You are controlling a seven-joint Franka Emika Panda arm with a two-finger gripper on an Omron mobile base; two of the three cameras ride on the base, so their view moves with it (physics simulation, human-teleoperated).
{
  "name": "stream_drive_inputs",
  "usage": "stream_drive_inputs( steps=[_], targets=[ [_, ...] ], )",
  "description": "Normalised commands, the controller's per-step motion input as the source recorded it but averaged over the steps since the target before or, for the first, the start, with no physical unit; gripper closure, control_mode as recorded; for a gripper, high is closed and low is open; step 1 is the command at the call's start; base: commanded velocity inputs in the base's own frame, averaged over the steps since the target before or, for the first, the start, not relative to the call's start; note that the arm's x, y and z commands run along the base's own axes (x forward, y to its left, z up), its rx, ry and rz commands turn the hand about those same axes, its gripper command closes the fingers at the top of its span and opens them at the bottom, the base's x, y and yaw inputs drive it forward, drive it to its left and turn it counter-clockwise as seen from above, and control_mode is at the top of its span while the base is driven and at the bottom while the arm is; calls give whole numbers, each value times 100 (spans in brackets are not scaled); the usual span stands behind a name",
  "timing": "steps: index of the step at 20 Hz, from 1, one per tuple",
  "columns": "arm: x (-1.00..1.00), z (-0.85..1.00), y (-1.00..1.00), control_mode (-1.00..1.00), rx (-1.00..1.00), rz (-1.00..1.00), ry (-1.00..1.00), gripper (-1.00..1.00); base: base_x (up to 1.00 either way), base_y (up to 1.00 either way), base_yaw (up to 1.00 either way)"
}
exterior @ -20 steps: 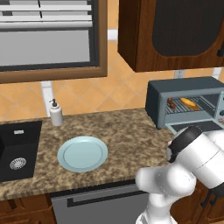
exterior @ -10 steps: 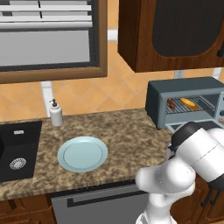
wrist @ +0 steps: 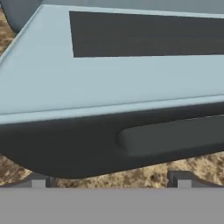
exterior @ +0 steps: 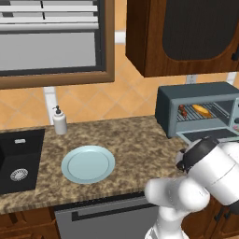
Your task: Pick up the kebab skewer and baguette bread, and place them inside the toaster oven. Close the toaster oven door and start by setting the timer.
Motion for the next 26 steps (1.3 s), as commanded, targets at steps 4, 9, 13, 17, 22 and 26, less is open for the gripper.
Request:
stream_drive_inputs(
  steps=[4,9,13,17,22,26],
  targets=[
    [33,55,-1,-100,6,0,0,-100,0,0,0],
    [44,48,0,-100,6,0,-4,-100,0,0,0],
    [58,54,0,-100,3,0,-6,-100,0,0,0],
    [63,57,0,-100,2,0,-9,-100,0,0,0],
    [67,62,0,-100,2,0,-11,-100,0,0,0],
    [64,52,0,-100,0,0,-14,-100,0,0,0]
  ],
)
